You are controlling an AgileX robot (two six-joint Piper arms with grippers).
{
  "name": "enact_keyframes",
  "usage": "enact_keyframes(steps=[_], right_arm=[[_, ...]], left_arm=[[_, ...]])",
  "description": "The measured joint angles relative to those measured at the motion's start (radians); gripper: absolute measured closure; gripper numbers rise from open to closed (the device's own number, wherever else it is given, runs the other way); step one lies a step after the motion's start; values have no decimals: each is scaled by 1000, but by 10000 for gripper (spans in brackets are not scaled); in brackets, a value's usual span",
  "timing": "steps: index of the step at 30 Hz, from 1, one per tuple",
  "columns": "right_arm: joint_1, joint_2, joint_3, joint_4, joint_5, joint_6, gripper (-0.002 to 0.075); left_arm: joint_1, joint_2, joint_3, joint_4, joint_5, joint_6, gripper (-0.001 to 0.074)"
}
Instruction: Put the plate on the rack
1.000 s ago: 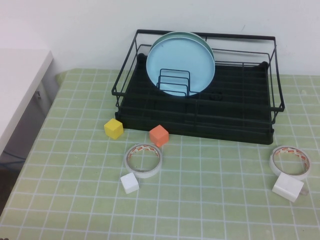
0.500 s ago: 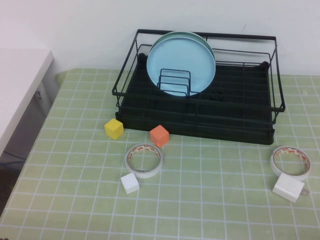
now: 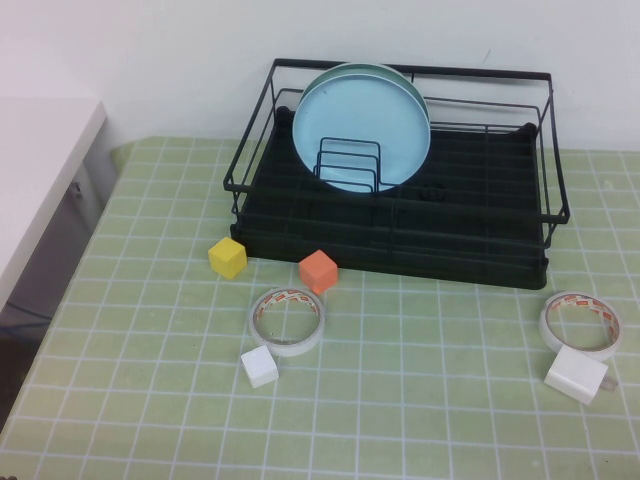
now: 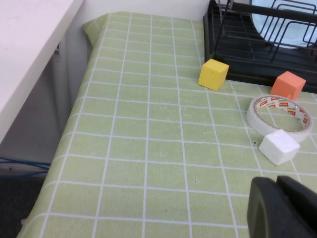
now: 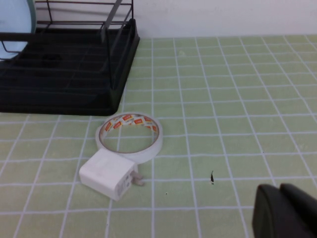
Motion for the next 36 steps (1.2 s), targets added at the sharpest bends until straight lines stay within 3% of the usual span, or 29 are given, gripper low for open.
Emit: enact_keyframes(steps=[15, 36], right_arm=[[0, 0, -2, -159, 6, 86, 728], [-9, 0, -2, -177, 6, 94, 728]], left_arm=[[0, 0, 0, 0, 0, 0, 737], [0, 0, 0, 0, 0, 0, 737]])
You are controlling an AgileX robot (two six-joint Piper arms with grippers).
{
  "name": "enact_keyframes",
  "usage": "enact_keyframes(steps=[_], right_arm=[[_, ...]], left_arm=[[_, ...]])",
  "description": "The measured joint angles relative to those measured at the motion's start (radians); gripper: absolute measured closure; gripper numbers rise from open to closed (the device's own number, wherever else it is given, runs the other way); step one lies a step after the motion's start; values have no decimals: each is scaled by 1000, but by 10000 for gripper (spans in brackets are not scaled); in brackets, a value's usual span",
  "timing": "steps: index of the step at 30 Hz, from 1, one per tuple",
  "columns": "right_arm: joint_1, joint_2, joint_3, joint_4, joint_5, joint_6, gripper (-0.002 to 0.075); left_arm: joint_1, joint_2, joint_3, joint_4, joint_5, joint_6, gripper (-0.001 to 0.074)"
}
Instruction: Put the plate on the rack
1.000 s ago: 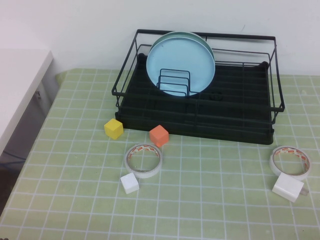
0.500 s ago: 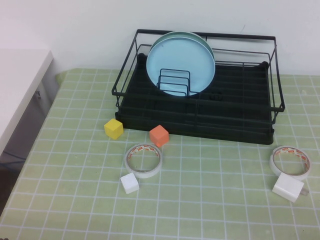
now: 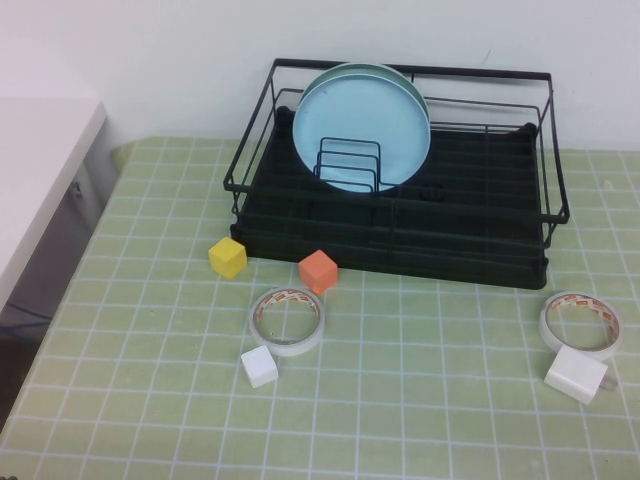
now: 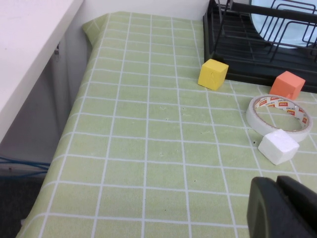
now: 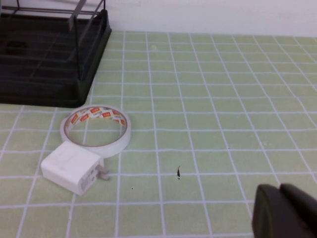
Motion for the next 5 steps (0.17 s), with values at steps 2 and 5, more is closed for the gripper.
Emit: enact_keyframes(steps=[2, 5], right_arm=[[0, 0, 0, 0, 0, 0, 728], [0, 0, 0, 0, 0, 0, 728]], left_arm=[[0, 0, 0, 0, 0, 0, 737], [0, 0, 0, 0, 0, 0, 737]])
